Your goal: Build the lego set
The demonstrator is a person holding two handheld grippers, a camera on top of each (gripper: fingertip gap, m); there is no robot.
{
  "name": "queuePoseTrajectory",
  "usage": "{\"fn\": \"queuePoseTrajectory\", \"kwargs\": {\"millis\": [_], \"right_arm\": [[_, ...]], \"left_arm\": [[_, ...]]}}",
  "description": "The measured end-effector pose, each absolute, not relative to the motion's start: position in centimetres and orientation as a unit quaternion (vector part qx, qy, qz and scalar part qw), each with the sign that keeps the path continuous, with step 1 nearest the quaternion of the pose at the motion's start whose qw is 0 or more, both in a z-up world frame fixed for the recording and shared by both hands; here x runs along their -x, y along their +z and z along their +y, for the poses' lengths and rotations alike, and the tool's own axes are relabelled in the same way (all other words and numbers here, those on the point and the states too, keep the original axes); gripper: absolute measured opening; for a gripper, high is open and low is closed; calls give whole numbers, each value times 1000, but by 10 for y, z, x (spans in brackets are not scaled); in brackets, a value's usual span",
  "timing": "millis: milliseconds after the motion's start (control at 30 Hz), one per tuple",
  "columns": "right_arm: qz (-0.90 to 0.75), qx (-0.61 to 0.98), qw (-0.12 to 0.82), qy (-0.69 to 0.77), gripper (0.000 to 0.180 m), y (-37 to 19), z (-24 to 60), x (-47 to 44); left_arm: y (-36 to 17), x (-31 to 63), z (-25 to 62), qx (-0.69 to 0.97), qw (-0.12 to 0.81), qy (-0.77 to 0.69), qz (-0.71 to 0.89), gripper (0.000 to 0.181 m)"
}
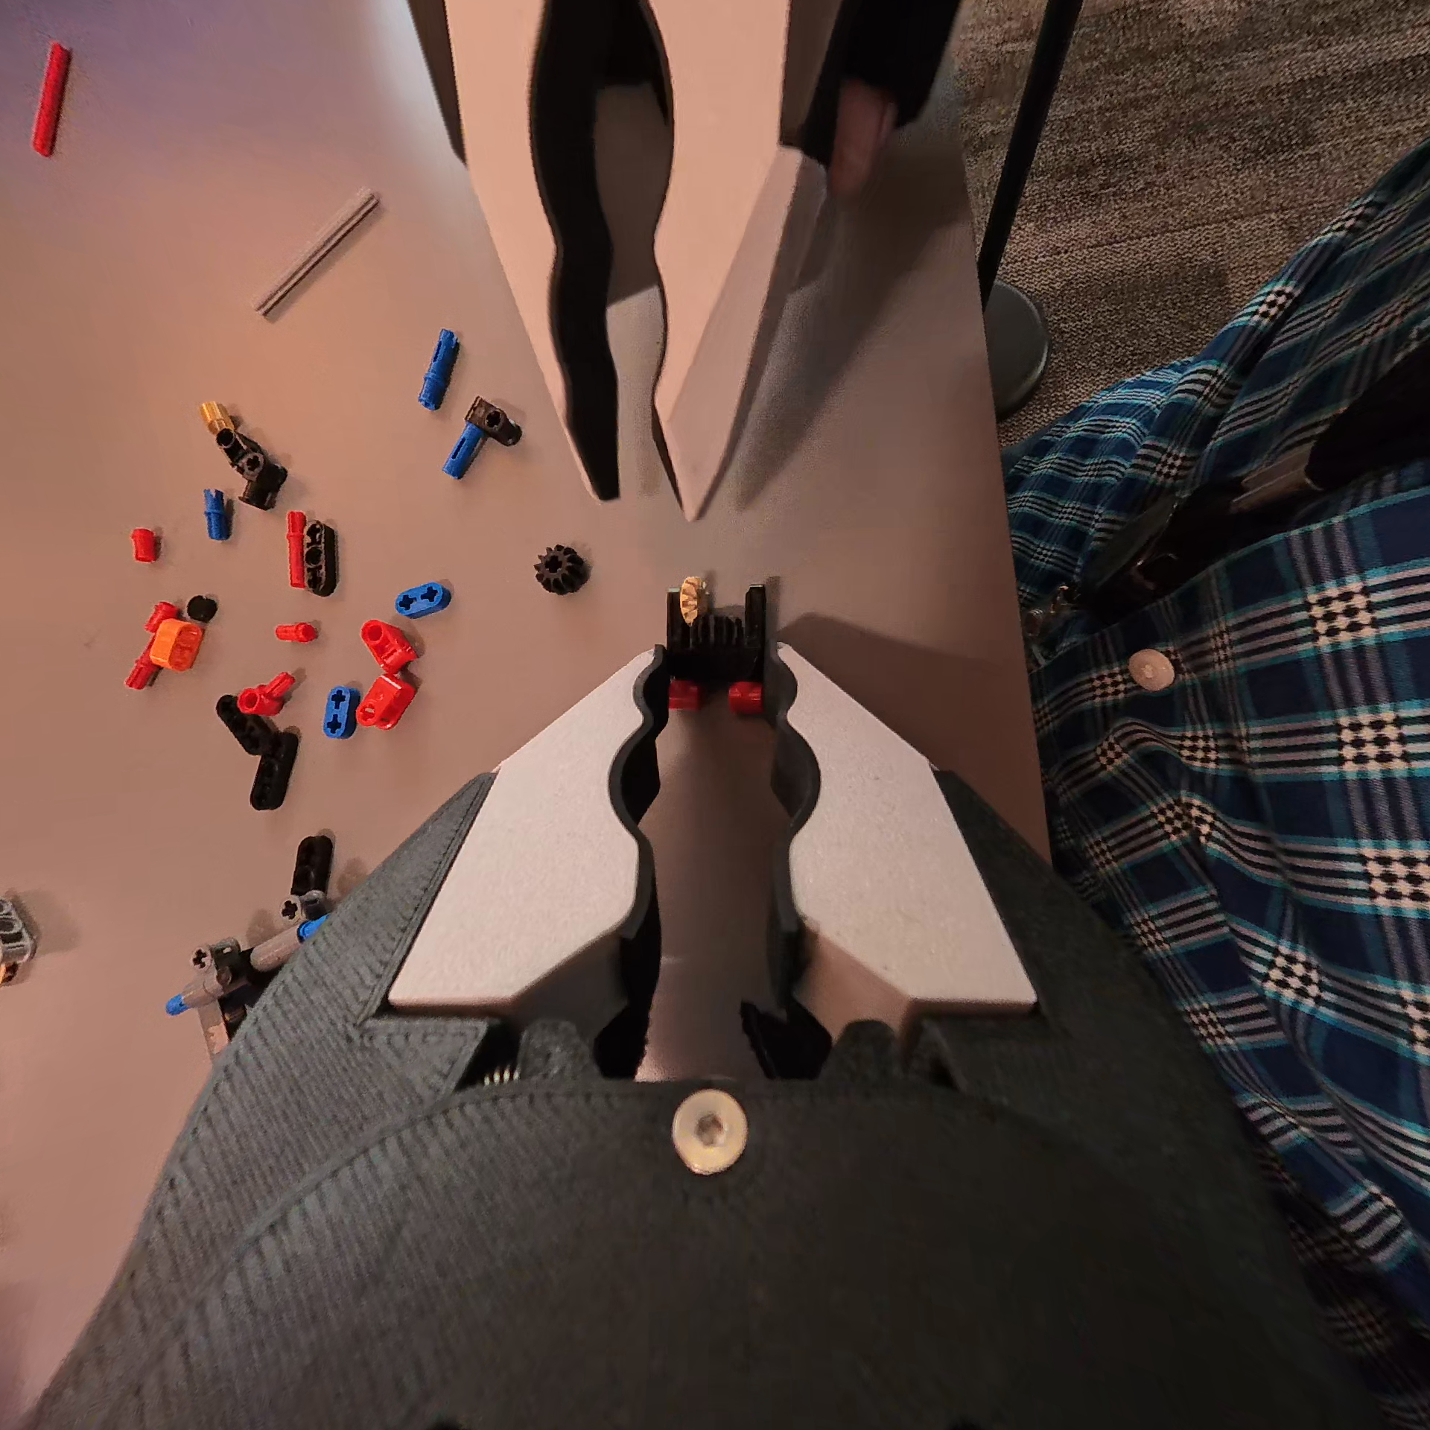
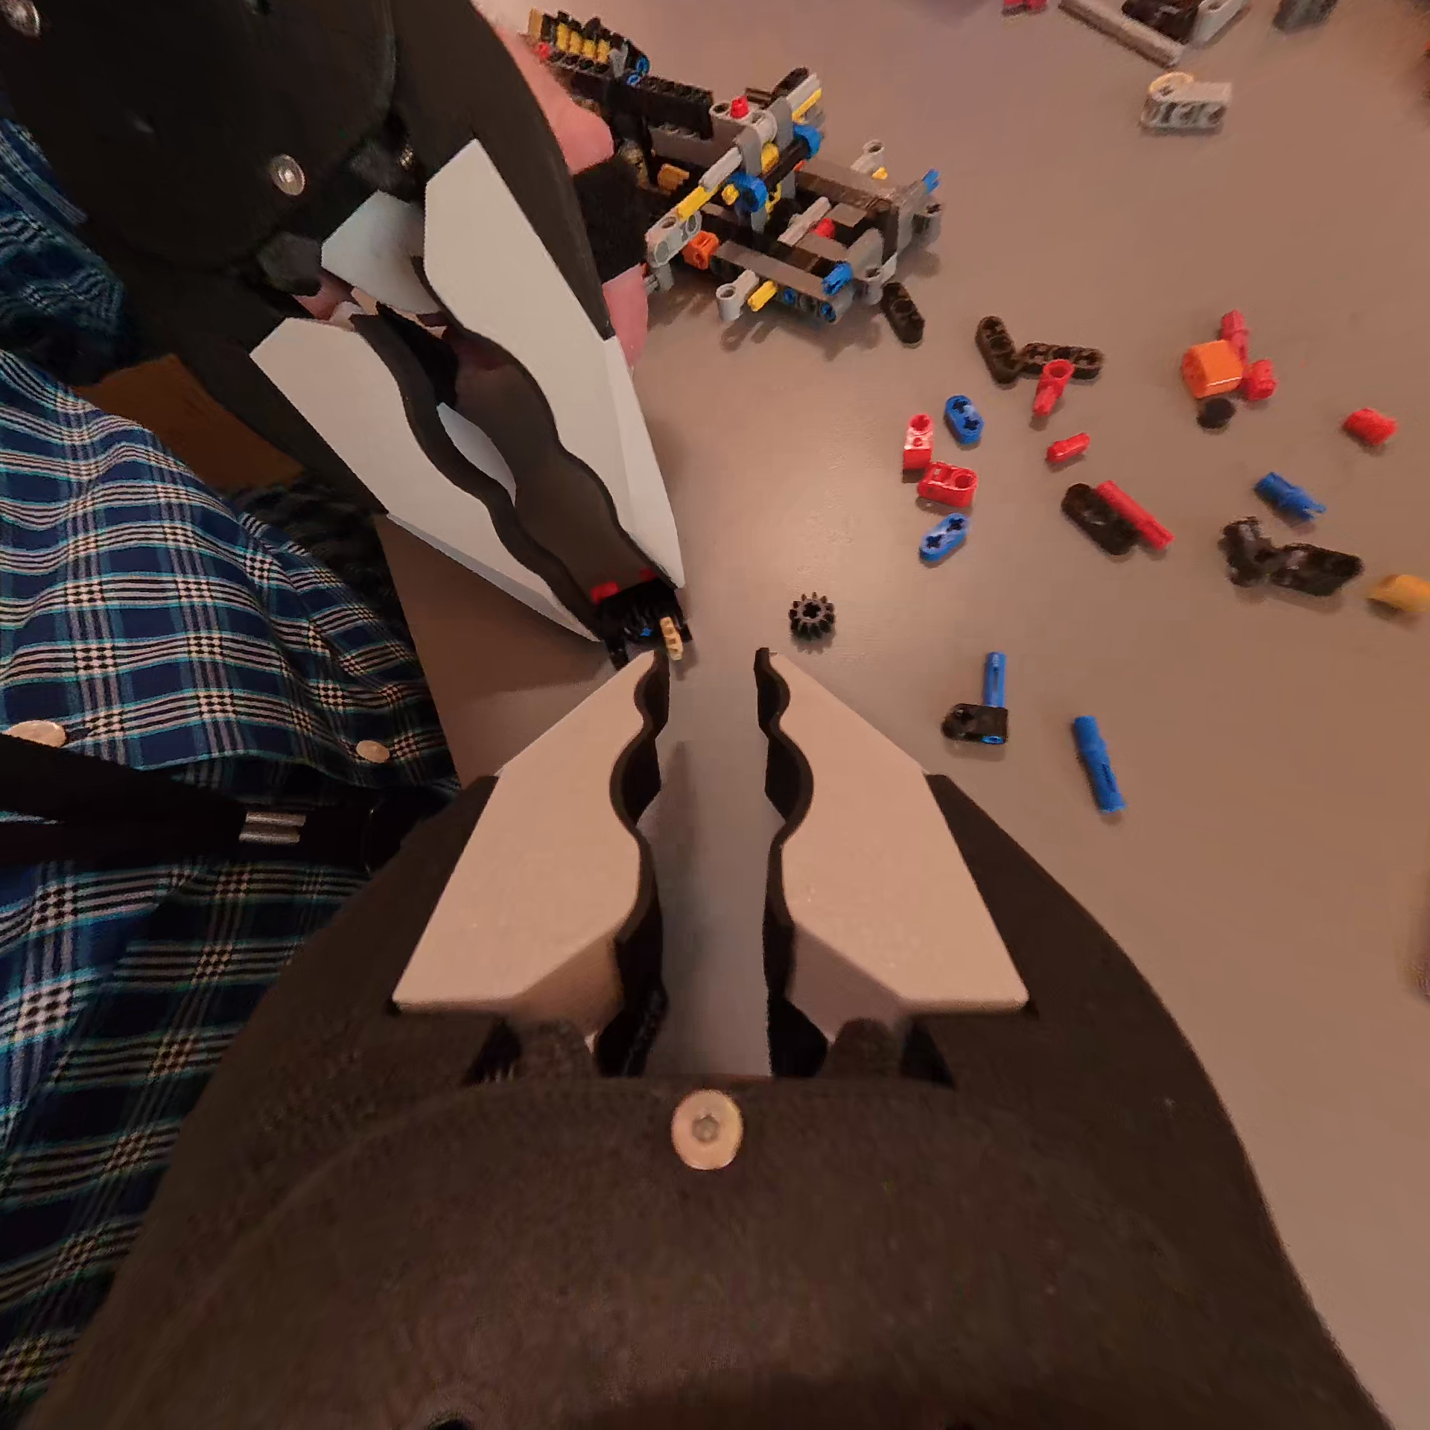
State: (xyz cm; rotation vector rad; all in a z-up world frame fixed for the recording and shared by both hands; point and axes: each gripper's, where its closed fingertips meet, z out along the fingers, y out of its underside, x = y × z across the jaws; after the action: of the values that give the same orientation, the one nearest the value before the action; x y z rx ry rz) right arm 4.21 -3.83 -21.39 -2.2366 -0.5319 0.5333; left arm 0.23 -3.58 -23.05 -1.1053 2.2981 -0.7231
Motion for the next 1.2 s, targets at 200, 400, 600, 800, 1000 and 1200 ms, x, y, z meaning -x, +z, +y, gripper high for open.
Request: {"fn": "queuePoseTrajectory", "kwargs": {"millis": [200, 400, 600, 800, 1000, 1200], "right_arm": [[-198, 881, 394, 171, 20, -203, -28, -70], [-176, 898, 395, 83, 19, -200, -10, -118], [-104, 931, 349, -8, 19, -230, -11, -189], [-99, 935, 341, -24, 7, -236, -7, -199], [-106, 935, 337, 7, 1, -236, -8, -196], [-98, 934, 344, -4, 15, -231, -8, -203]], "left_arm": [[-230, -3, -36, 405, 243, -266, 841, 22], [-230, -4, -36, 402, 243, -266, 842, 23], [-234, -9, -35, 399, 246, -271, 841, 23], [-236, -16, -38, 396, 246, -273, 842, 22], [-236, -21, -41, 392, 245, -272, 844, 23], [-236, -23, -42, 390, 243, -273, 845, 23]]}}
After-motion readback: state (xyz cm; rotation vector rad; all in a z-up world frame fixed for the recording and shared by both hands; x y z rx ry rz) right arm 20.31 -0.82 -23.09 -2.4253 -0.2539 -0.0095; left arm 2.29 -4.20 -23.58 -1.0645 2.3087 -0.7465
